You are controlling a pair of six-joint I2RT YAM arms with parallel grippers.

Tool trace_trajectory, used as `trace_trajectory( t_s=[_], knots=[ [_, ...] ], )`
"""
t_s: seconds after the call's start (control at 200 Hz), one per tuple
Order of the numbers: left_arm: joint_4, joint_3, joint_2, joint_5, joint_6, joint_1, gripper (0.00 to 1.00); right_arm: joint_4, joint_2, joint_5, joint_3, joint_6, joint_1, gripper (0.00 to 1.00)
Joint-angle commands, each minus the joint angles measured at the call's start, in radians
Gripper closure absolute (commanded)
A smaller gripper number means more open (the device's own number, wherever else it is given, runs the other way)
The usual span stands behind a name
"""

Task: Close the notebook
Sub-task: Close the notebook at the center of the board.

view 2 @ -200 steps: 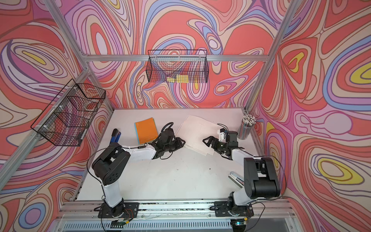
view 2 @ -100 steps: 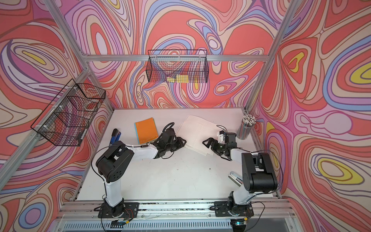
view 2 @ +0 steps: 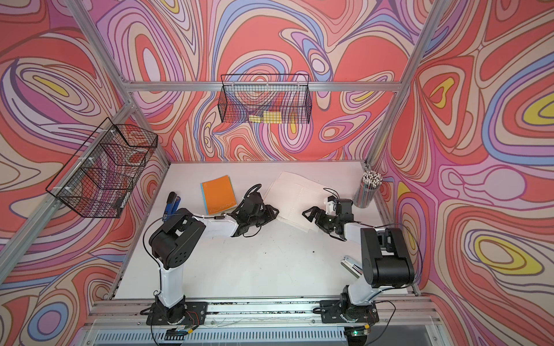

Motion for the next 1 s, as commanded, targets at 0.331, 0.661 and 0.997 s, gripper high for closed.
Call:
trace_trajectory(
  t_s=[0.331,0.661,0.997],
  knots=[
    [0.158,-0.035,0.067,-0.043,-0.090,-0.008,0.59,-0.032,0.005,-0.007,-0.016,-0.012,-0.004,0.02],
    [0.231,-0.089,0.092,-0.092,-0.171,-0.021,0.59,-0.029,0.011,-0.017,-0.017,-0.013,-0.003,0.02],
    [0.326,-0.080,0.148,-0.140,-0.270,-0.028,0.60,-0.028,0.006,-0.019,-0.022,-0.013,-0.003,0.02]
  ],
)
